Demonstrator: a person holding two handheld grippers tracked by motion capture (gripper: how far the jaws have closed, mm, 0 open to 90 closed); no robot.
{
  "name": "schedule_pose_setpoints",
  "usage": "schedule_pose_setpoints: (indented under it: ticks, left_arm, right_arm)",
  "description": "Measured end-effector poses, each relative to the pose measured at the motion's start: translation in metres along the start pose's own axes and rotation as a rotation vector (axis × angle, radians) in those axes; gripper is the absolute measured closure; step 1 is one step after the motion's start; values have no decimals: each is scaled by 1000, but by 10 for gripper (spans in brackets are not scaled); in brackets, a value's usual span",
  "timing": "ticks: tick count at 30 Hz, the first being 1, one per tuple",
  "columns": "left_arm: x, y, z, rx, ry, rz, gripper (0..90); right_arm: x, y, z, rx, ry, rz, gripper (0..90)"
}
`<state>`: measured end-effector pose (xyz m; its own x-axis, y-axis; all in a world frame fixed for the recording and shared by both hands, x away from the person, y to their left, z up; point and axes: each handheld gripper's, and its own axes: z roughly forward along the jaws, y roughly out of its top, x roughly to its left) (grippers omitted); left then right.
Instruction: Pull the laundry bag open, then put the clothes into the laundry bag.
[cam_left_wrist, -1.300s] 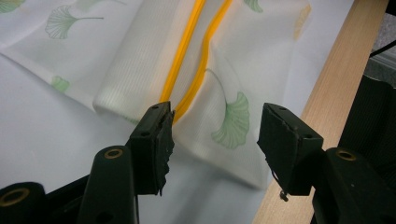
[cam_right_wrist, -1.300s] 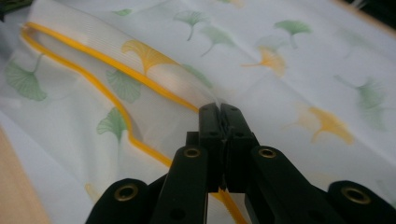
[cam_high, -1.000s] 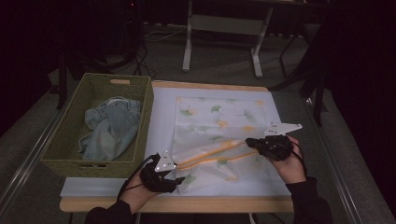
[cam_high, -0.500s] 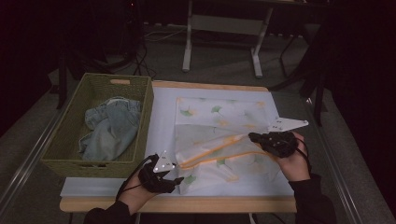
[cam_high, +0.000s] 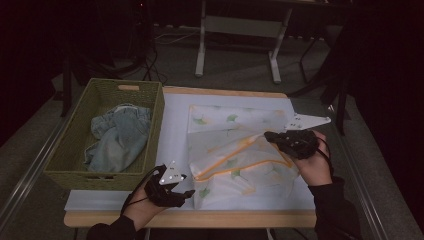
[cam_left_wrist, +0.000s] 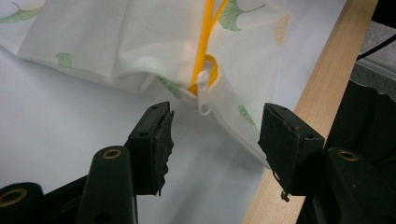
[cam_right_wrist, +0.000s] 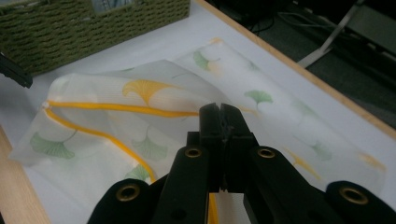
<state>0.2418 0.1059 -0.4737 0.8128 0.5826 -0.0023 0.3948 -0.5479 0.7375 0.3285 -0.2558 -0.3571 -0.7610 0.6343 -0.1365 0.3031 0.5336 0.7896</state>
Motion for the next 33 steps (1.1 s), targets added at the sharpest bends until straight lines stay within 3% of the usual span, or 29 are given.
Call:
schedule_pose_setpoints:
  ticks: [7,15,27,33]
  left_arm:
    - [1,1,-10,-13,6,1,437]
    - [6,1,-23,-19,17,-6,424]
    - [19,11,-64,-54,80,8,433]
    - [36,17,-91,-79,125,-9,439]
  right_arm:
    - [2,16,-12,-26,-11,-16,890]
    - [2,16,-11,-9,-13,-15,891]
    - [2,15,-8,2,-8,-15,891]
    - [1,13,-6,6,-8,-6,891]
